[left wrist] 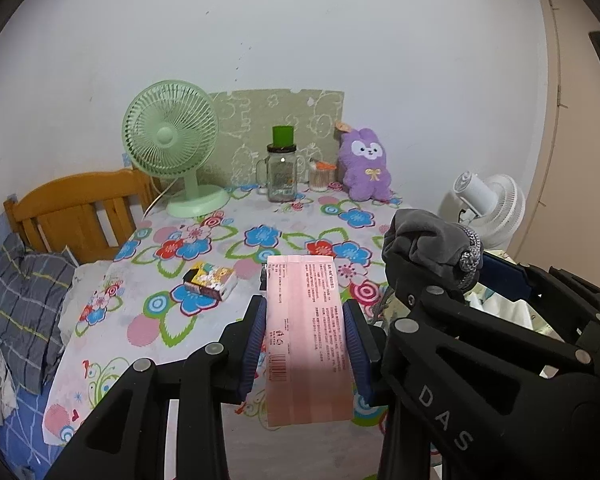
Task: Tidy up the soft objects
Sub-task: 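Lift and carry grey sock with right tool while left tool carries pink packet to box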
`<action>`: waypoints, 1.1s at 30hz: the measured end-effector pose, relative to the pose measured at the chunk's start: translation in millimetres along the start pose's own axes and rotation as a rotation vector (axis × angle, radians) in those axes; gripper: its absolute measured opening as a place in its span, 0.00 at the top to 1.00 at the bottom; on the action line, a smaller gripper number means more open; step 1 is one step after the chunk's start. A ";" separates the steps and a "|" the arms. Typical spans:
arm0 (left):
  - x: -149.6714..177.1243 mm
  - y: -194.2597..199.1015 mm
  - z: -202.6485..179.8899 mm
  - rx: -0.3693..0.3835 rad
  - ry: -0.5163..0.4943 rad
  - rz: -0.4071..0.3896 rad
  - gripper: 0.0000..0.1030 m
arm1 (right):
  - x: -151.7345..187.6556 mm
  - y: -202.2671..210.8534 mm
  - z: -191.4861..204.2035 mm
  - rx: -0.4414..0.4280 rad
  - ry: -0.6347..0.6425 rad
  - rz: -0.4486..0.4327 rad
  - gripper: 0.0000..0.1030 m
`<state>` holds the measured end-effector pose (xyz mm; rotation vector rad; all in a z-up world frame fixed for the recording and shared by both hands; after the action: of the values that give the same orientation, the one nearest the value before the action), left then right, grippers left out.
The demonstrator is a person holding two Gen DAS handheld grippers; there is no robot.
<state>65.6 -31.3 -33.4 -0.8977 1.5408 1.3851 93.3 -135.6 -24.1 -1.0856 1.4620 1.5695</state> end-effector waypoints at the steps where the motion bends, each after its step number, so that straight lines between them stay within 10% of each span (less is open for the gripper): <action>1: -1.3 0.7 -2.1 0.004 -0.002 -0.004 0.62 | -1.5 1.7 -1.5 0.000 0.000 -0.003 0.47; 33: -20.7 -15.1 -75.4 0.125 -0.050 -0.052 0.62 | -18.7 10.8 -76.8 0.100 -0.035 -0.054 0.47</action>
<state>77.5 -108.6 -18.5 -0.8151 1.5376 1.2508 98.6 -212.3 -2.8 -1.0262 1.4595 1.4550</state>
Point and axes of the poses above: each gripper's, at about its wrist camera, not at the fingertips, and y roughly against the way its jaws point, z to its left, x to its underside, the point moved 3 cm from there along -y, roughly the way its jaws point, and after that the axes turned 12 degrees about -z, right-handed, at the moved point
